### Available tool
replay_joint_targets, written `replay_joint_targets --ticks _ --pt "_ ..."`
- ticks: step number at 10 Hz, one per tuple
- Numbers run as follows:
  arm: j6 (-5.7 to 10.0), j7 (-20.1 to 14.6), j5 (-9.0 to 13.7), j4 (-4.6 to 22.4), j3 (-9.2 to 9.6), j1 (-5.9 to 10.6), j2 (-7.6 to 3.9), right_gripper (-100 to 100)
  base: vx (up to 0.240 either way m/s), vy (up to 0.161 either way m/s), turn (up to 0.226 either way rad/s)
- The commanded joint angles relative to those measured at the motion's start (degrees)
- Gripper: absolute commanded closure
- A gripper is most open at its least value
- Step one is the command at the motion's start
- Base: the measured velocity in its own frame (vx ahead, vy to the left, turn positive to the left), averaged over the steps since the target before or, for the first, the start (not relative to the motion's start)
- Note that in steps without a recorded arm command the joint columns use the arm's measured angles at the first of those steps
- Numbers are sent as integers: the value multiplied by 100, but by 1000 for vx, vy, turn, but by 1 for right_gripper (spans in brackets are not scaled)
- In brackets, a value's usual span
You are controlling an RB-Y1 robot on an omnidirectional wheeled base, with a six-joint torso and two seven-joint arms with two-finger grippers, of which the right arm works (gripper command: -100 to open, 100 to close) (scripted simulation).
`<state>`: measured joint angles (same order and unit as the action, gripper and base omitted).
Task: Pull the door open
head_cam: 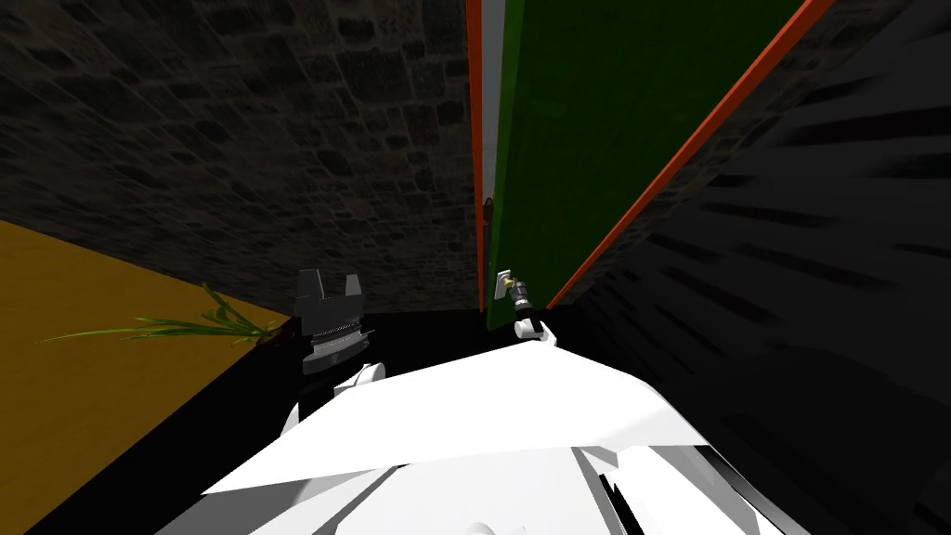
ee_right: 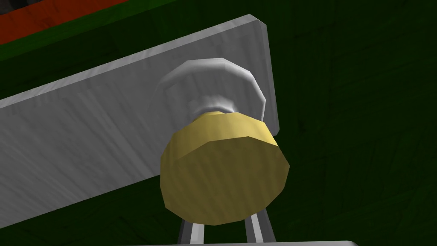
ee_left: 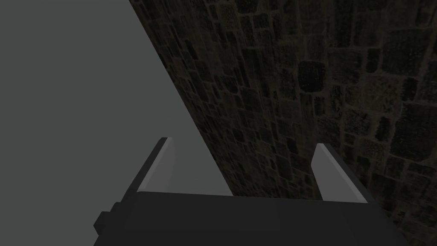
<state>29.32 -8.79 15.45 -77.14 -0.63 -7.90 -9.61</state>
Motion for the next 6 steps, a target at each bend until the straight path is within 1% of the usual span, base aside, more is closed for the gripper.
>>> replay_joint_targets --ticks 1,2,4,6 --pt "90 -9 -39 -81 163 38 86 100 7 -2 -16" --pt "90 -63 64 -65 195 64 90 100 -15 -21 42" --pt "90 -63 64 -65 195 64 90 100 -35 -21 39" --pt "90 -63 64 -65 195 64 90 100 -1 1 -4"
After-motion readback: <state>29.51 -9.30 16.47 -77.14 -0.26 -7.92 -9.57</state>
